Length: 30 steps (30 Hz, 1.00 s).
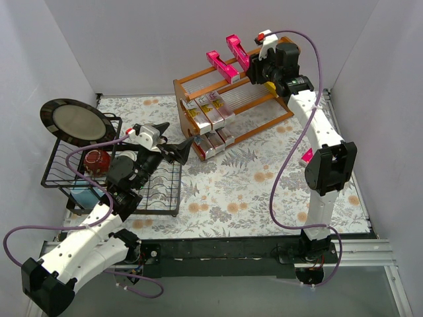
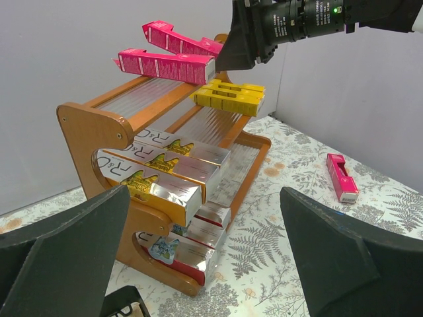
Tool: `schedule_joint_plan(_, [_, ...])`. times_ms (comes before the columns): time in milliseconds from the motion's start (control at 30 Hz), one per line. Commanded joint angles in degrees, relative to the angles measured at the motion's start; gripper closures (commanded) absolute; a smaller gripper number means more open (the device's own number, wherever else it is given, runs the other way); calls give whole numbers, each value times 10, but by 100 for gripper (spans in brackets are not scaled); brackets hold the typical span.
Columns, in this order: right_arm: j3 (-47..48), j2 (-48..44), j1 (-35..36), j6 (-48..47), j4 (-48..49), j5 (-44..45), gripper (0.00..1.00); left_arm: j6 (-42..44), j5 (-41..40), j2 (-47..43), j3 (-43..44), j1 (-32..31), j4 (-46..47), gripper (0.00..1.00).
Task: Place and organize the toothpastes onto the shelf
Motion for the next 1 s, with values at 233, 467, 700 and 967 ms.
schedule_joint_plan(233, [13,-10,-1,20,54,-14,44,9,-2,-11,4,-2,-2,2])
schedule_joint_plan(467, [12,-9,0,24,63,-23,51,10,-3,-14,3,-1,-2,2])
schedule_joint_plan(700, [19,1,0,27,64,-28,54,12,-4,-14,4,-2,-4,2])
schedule_joint_plan(967, [-9,-23,0,35,69,-27,49,12,-4,-16,4,-2,-4,2])
